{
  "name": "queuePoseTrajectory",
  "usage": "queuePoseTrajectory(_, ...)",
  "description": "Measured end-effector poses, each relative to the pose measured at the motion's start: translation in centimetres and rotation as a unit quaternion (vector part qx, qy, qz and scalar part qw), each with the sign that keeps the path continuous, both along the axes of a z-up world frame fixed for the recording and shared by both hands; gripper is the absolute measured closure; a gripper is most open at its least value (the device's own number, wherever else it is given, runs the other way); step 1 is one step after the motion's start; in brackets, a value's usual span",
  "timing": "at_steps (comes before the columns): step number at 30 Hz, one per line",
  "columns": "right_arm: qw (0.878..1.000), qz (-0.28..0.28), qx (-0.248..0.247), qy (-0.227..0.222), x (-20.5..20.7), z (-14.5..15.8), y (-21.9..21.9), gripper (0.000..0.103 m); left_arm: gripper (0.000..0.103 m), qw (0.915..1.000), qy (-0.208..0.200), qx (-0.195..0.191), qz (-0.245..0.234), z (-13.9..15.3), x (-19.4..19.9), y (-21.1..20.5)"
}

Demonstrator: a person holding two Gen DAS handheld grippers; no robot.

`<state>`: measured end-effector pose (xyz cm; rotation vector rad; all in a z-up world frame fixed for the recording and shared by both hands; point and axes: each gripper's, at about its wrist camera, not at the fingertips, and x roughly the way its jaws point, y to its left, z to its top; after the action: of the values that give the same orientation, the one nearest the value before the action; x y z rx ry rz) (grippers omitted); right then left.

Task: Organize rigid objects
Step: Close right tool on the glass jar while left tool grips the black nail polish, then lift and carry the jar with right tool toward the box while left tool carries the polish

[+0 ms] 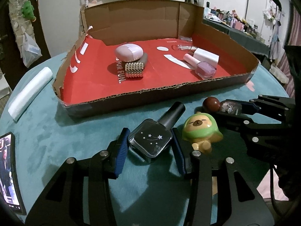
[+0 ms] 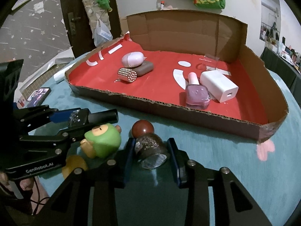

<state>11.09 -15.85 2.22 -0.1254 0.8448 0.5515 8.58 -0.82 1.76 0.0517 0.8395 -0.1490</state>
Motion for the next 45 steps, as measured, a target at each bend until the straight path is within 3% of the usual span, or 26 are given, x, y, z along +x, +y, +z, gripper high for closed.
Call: queuePoseTrajectory(45, 0.998, 0.025, 0.047, -0.044, -2.5, 5.3, -0.4, 0.069, 0.061, 0.9978, -0.061, -0.02, -0.013, 4.9, -2.6, -0.1)
